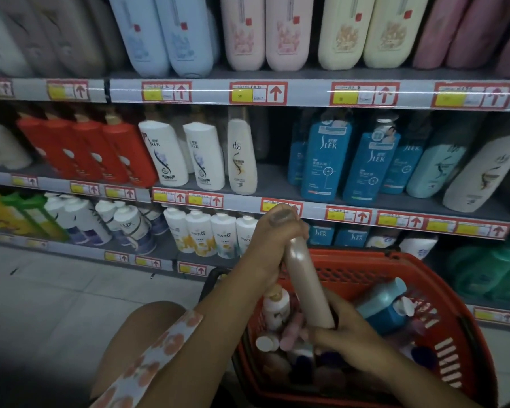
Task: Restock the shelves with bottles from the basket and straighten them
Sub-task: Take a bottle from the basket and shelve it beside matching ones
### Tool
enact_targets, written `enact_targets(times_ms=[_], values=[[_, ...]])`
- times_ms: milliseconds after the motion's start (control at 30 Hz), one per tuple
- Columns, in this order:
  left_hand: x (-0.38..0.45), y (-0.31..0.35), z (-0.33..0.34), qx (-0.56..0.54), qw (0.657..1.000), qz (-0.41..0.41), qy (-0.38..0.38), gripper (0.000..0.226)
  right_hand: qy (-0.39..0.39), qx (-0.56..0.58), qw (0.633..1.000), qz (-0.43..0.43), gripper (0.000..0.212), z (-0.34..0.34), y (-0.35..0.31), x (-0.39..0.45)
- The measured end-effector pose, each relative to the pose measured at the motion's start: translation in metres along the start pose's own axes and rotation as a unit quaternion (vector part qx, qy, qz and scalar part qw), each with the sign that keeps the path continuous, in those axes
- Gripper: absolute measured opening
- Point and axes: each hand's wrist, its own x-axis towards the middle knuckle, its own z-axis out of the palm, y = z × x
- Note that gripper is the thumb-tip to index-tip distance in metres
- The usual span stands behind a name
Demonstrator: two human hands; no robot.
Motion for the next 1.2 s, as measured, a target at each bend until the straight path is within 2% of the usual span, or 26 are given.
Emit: enact_targets(times_ms=[133,267,333,400,500,633,867,900,967,1000,1100,1200], values=[[0.002,-0.002,0.001,0.117,0.993,-0.01,0.007,0.047,0.03,0.081,0.996,-0.003,0.023,-0.008,-0.007,-0.001],[0.0,0.004,0.003,0.108,0.994,0.005,-0.034,0.024,0.067,0.08,0.994,-0.01,0.039,-0.01,-0.012,0.004],[-0.001,0.008,0.003,0.057,0.997,0.001,-0.048,0.027,0.085,0.072,0.994,-0.008,0.059,-0.009,-0.016,0.007],[-0.001,0.014,0.005,0.006,0.999,0.001,-0.054,0.029,0.093,0.061,0.994,-0.012,0.069,-0.008,-0.023,0.008],[0.001,0.029,0.011,-0.026,0.998,-0.001,-0.06,0.033,0.117,0.061,0.991,-0.024,0.066,-0.009,-0.04,0.008],[-0.001,0.058,0.023,-0.014,0.996,0.013,-0.088,0.037,0.131,0.065,0.988,-0.039,0.049,-0.013,-0.065,0.001],[-0.014,0.137,0.058,0.093,0.981,0.09,-0.144,0.038,0.141,0.074,0.982,-0.106,0.03,-0.022,-0.127,-0.016],[-0.017,0.147,0.064,0.113,0.978,0.096,-0.148,0.039,0.14,0.074,0.98,-0.122,0.032,-0.022,-0.137,-0.02],[-0.024,0.165,0.076,0.144,0.972,0.105,-0.154,0.043,0.148,0.084,0.974,-0.147,0.057,-0.026,-0.152,-0.027],[-0.027,0.173,0.082,0.156,0.968,0.112,-0.159,0.045,0.156,0.091,0.971,-0.154,0.062,-0.028,-0.158,-0.03],[-0.036,0.19,0.099,0.179,0.959,0.129,-0.176,0.048,0.169,0.093,0.966,-0.171,0.04,-0.038,-0.176,-0.041],[-0.044,0.199,0.116,0.213,0.948,0.149,-0.186,0.049,0.181,0.085,0.96,-0.195,0.041,-0.046,-0.194,-0.056]])
